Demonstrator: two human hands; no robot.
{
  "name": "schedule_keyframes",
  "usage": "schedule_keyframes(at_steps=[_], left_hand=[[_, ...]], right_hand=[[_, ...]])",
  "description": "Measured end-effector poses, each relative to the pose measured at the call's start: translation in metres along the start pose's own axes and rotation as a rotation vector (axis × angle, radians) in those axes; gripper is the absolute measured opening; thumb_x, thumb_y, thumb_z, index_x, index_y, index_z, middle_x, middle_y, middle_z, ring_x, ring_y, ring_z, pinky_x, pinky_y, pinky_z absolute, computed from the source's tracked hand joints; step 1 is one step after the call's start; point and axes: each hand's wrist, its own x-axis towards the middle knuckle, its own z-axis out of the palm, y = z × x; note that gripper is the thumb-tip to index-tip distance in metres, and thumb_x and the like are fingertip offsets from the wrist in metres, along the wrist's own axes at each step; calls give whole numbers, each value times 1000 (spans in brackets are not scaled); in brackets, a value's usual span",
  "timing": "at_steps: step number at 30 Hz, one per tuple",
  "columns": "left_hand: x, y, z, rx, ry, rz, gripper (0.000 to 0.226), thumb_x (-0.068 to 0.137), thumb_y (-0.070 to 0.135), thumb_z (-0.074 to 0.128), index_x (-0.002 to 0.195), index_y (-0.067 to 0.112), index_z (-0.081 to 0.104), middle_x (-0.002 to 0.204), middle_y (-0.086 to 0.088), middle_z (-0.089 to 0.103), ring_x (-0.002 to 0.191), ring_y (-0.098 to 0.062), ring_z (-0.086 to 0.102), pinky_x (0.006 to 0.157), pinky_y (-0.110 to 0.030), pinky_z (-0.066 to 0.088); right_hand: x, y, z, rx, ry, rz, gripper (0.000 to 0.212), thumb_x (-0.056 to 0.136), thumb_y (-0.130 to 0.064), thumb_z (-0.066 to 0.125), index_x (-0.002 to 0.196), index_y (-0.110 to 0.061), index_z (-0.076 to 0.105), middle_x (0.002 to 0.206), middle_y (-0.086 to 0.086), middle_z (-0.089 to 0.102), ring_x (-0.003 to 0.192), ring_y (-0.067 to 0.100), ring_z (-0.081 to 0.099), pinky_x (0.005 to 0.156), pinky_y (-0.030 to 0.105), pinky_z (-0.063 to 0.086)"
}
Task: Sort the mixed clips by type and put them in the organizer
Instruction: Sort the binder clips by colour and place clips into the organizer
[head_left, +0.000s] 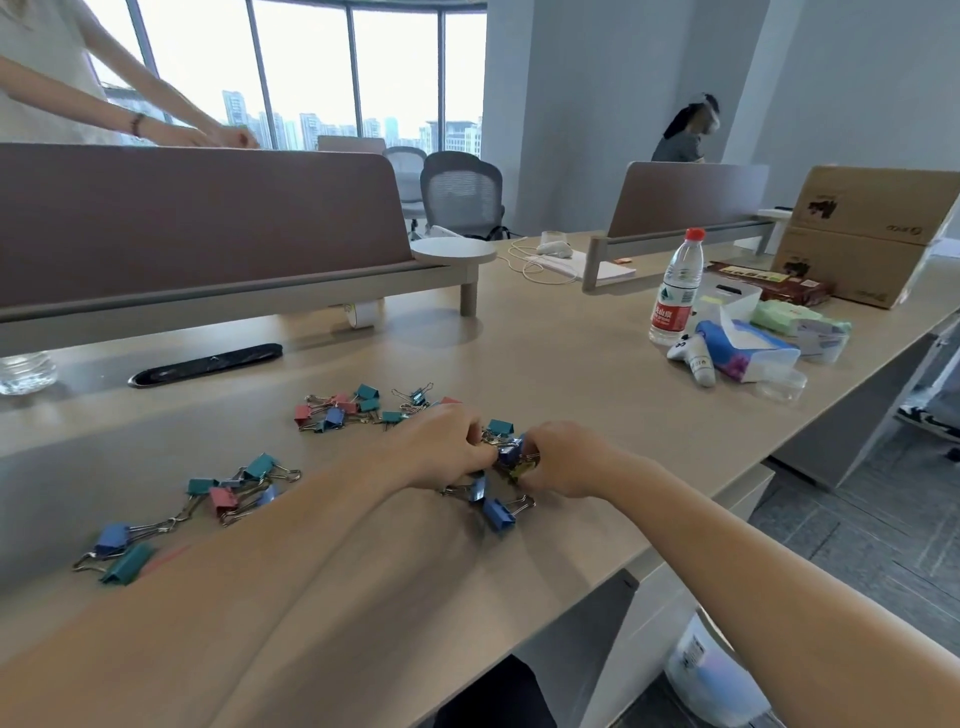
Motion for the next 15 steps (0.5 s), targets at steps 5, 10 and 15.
schedule_keyframes(at_steps=[5,10,15], left_hand=[[-1,1,0,-20,-7,-26,27,89,38,61,94,11,60,93,-5,59,70,-17,50,60,-31,41],[-6,-1,-7,-10,-4,-48,30,92,43,57,94,14,58,90,-3,58,75,-18,52,65,-32,43],[-15,-11,-27,-55,76,-58,27,94,42,56,91,15,58,85,3,54,71,-10,48,58,-28,35]], right_hand=[[-3,-6,1,-37,29,5,34,84,-37,68,109,-15,63,100,3,63,91,24,60,78,35,52],[0,-9,-18,58,27,-25,24,83,-31,66,102,-17,67,89,-3,55,83,17,53,65,28,38],[-1,-15,-47,194,-4,-60,14,85,-28,63,92,-19,71,73,-9,60,69,11,53,57,25,38]])
